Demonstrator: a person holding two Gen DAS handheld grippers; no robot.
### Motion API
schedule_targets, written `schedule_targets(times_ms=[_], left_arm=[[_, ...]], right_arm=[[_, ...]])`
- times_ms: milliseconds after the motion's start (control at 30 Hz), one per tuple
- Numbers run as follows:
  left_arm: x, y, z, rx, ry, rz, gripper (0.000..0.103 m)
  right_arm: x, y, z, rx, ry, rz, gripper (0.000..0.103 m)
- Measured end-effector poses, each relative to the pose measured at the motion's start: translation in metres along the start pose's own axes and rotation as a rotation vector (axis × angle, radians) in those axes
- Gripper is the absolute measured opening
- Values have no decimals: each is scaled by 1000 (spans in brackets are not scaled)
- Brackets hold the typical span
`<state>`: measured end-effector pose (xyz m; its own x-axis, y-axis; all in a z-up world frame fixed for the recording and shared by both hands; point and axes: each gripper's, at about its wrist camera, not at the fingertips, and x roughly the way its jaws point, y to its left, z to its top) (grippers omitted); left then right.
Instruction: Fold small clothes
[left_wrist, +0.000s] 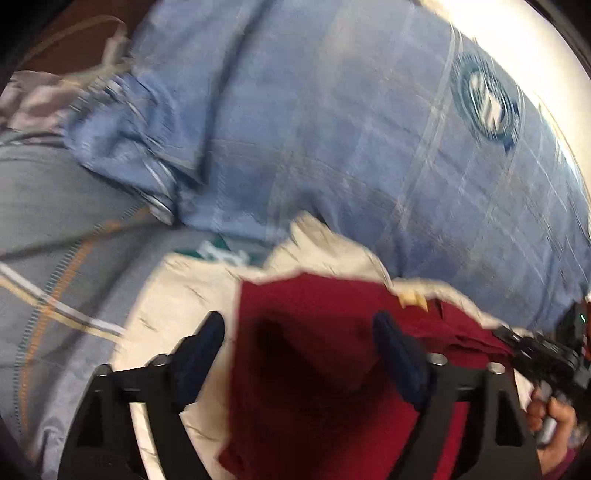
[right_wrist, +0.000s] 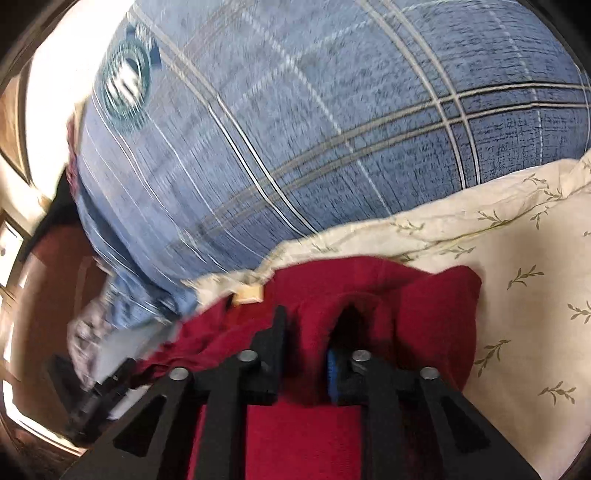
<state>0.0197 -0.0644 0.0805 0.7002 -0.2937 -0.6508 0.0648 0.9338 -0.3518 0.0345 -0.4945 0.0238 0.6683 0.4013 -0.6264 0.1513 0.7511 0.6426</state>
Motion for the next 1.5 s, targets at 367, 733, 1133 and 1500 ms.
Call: schedule_targets(times_ms=[367, 733, 1133, 1500], left_arm=[[-9, 26, -2, -104, 26, 26, 83], [43, 6, -11, 5, 171, 127, 83], [-10, 22, -12, 2, 109, 175, 83], [-16, 21, -20, 66, 157, 197, 83]], right_arm=[[-30, 62, -22, -301, -22, -90, 43], [43, 15, 19, -218, -9, -372, 34], [47, 142, -51, -461, 94, -94, 40], [196, 220, -83, -590, 240, -107, 39]])
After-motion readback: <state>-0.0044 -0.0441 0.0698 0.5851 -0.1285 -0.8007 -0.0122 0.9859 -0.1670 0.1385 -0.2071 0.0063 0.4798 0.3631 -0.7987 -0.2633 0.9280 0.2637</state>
